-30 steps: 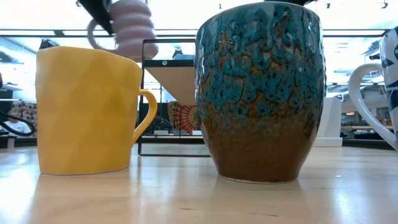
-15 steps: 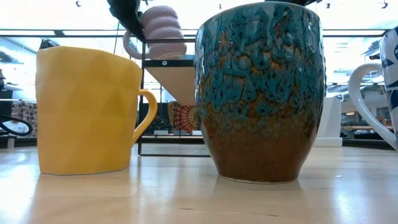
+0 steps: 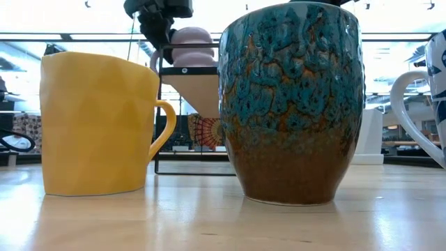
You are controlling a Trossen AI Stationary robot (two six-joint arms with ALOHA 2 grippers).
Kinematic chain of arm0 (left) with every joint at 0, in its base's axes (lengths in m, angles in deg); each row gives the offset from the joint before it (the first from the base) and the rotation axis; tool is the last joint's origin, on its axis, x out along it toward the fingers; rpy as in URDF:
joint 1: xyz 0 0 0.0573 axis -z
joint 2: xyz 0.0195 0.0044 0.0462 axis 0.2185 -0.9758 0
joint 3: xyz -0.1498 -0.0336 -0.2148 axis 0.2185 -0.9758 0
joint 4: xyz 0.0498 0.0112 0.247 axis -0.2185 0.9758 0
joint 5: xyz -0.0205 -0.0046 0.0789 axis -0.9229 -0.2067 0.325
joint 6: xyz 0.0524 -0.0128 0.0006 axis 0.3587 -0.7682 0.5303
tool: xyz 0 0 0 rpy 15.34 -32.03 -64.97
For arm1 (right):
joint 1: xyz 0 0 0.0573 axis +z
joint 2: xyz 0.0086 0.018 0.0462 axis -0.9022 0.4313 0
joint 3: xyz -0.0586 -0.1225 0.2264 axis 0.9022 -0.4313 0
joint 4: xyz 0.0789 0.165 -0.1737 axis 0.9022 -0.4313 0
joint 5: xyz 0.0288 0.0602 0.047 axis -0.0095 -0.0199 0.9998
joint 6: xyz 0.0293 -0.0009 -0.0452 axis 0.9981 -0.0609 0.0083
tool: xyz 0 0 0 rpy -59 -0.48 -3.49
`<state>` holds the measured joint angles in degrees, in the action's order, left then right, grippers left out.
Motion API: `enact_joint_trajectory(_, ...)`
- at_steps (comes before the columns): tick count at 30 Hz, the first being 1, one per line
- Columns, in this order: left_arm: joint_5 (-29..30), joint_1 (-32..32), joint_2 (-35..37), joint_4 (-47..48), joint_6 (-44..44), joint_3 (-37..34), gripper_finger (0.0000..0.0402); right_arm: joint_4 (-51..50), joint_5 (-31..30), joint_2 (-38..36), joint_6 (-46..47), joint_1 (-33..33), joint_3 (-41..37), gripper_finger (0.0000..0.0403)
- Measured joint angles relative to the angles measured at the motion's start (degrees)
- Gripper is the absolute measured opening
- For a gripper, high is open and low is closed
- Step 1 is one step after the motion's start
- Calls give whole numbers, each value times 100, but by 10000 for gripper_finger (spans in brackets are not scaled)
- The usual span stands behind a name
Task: Place coffee mugs
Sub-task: Put the purple mug on the shelf
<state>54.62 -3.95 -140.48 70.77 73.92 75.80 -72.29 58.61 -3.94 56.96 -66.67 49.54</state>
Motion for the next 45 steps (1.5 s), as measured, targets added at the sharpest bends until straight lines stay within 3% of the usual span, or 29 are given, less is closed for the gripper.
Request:
enact_joint_trajectory(25,133,-204,-254,-464,197,-11,55,-2,42,4,59,1,0,219)
enact_joint_trajectory(37,375,-201,-249,-670,135,-9,119,-7,50,4,56,1,0,219)
enact_joint_trajectory(45,511,-201,-245,-649,136,-9,125,-9,61,4,56,1,0,219)
